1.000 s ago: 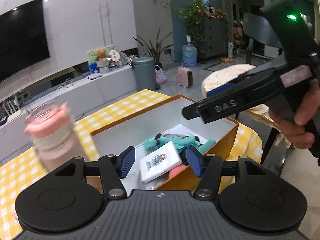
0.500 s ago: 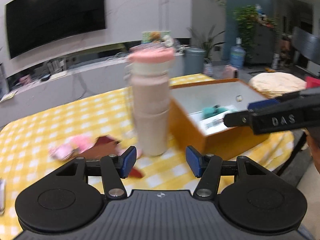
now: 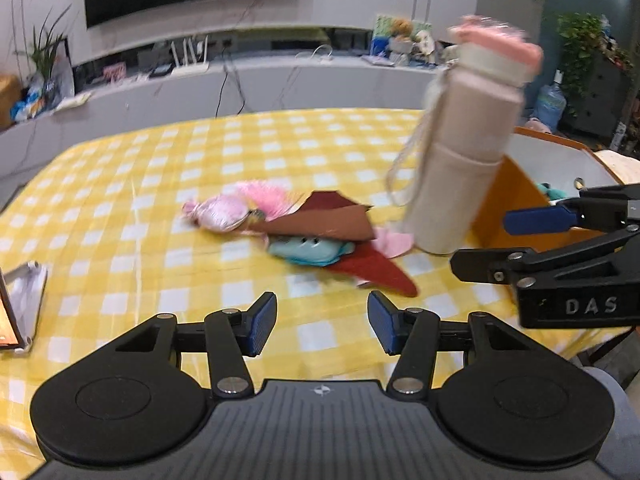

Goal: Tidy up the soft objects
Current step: 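Withdraw both tools from the box back over the pile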

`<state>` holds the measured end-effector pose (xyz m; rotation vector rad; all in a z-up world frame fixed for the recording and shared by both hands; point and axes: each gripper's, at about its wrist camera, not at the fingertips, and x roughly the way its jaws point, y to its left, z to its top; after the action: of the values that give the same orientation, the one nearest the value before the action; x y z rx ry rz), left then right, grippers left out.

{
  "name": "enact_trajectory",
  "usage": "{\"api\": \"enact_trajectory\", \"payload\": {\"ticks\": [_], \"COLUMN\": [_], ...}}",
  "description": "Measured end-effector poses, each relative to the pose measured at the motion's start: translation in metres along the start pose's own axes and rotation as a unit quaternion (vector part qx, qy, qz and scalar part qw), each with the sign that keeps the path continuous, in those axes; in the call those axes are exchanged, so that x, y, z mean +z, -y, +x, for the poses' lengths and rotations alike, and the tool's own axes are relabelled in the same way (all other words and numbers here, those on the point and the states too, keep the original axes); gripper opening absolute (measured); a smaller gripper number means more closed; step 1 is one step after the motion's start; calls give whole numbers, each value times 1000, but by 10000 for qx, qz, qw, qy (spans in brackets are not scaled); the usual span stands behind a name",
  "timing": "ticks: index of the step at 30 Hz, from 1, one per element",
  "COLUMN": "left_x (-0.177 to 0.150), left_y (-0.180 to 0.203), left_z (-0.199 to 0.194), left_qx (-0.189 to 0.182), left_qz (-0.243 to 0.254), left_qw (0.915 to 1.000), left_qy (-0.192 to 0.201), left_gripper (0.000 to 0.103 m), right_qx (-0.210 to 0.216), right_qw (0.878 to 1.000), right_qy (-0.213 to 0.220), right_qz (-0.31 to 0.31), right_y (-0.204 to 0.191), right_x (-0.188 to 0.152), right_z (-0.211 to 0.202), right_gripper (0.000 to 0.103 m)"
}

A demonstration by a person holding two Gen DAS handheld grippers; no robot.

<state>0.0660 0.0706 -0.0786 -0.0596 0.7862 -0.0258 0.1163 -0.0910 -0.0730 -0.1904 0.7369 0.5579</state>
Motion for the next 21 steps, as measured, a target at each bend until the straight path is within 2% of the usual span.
{"api": "enact_trajectory", "payload": {"ticks": [6, 10, 16, 21], "left_x": [11, 19, 21, 20], "left_y": [-30, -50, -71, -76], "left_z": [25, 36, 47, 52], "left_qx": [223, 313, 298, 257], "left_qz": [-328, -590, -839, -820], "left_qw": [9989, 9974, 9955, 9958], "left_qy": [-244, -287, -323, -318], "left_gripper": [61, 61, 60, 61], "right_qx": [4, -6, 75, 173], "right_qw": [9980, 9965, 9956, 9954], "right_qy": [-123, -189, -376, -645], "right_qz": [-619, -813, -852, -686], "right_y": [-21, -29, -30, -24], "right_x": [25, 43, 60, 66], "right_z": [52, 86, 128, 157], "right_gripper": [65, 65, 65, 62]}}
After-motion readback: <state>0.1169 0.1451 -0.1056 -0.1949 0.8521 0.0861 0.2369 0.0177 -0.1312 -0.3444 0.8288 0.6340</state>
